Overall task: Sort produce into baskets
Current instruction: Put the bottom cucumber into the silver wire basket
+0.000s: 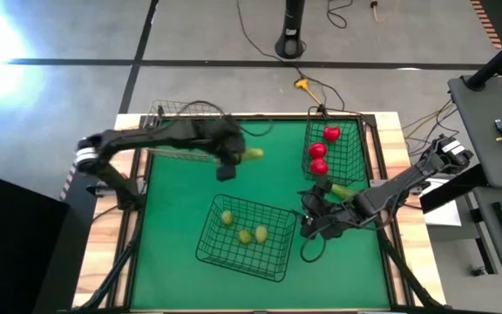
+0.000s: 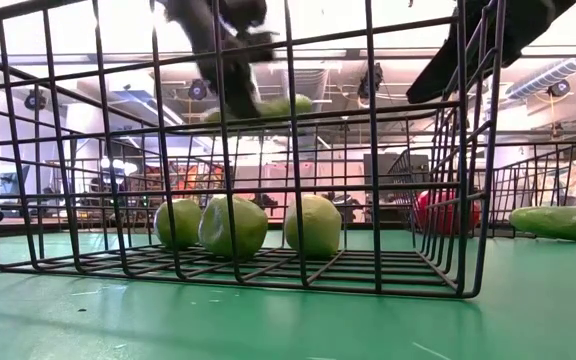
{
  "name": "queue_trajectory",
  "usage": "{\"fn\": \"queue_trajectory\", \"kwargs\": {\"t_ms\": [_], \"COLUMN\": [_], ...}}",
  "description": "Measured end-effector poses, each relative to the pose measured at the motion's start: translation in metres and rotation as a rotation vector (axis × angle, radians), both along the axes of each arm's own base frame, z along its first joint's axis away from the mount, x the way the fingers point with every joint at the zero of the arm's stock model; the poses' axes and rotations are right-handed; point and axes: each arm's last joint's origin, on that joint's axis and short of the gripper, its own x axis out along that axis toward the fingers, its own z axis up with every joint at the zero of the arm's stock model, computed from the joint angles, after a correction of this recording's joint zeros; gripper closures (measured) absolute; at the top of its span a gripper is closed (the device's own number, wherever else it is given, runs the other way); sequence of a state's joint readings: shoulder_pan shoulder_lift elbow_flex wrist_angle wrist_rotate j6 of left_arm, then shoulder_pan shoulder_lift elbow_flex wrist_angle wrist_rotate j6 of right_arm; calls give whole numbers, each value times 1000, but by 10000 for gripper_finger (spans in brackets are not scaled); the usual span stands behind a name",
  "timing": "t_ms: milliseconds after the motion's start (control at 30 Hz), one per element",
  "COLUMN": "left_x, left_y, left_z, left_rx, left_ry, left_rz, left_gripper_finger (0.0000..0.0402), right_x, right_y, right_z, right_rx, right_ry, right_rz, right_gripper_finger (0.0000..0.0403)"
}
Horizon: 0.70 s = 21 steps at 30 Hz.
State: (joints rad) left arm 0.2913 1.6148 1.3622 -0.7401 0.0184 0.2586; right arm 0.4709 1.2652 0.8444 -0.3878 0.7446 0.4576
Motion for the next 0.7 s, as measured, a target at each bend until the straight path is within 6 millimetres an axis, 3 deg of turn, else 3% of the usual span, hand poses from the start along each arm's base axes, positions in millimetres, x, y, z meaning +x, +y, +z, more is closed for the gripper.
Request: {"fn": "queue_trajectory", "kwargs": {"t_ms": [200, 300, 400, 500, 700], "left_x": [-63, -91, -116, -125, -126], "left_y": [13, 27, 41, 59, 105], "left_z": [22, 17, 7, -10, -46], "left_rx": [298, 398, 378, 279, 169], "left_ry": [49, 118, 190, 212, 348], "left_rz": [197, 444, 590, 617, 658], "left_gripper_finger": [252, 252, 252, 252, 252], "right_x": [2, 2, 2, 2, 5], "right_y": [-5, -5, -6, -7, -11], "right_z": [0, 0, 1, 2, 4], "right_rx": [-2, -15, -33, -61, -67], "right_ry": [0, -6, -21, -34, -74], "right_rz": [-18, -29, -52, -75, -112], "right_gripper_finger": [129, 130, 133, 133, 129]}}
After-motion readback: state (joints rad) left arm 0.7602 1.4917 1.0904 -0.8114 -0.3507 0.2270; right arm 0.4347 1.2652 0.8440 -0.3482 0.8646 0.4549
